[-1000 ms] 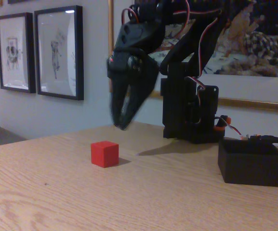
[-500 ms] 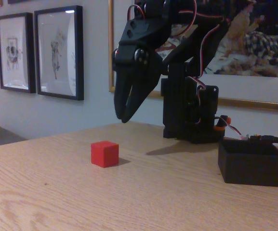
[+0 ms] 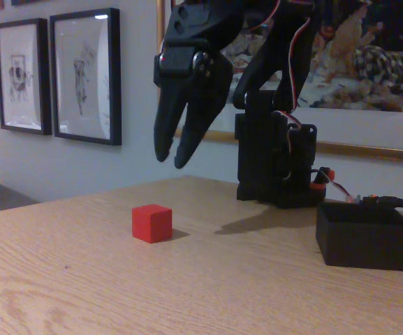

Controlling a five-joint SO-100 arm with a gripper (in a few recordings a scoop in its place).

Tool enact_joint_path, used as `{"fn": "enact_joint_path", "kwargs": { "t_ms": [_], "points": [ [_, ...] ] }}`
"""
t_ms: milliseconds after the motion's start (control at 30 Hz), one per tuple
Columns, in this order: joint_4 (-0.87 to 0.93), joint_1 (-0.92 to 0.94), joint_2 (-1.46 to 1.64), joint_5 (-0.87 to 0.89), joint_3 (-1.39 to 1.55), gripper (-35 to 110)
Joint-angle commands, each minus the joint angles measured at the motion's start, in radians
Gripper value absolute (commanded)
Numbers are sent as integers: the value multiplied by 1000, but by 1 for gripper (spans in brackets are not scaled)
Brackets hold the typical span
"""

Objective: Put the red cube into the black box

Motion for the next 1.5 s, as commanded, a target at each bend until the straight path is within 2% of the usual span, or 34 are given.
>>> {"fn": "enact_joint_path", "kwargs": {
  "t_ms": [0,167,600,1467],
  "points": [
    [-14,23,-29,3,-35,16],
    [-28,28,-123,2,-52,23],
    [-129,-17,-288,23,-46,25],
    [-215,-67,-469,49,-63,20]
  ]
}}
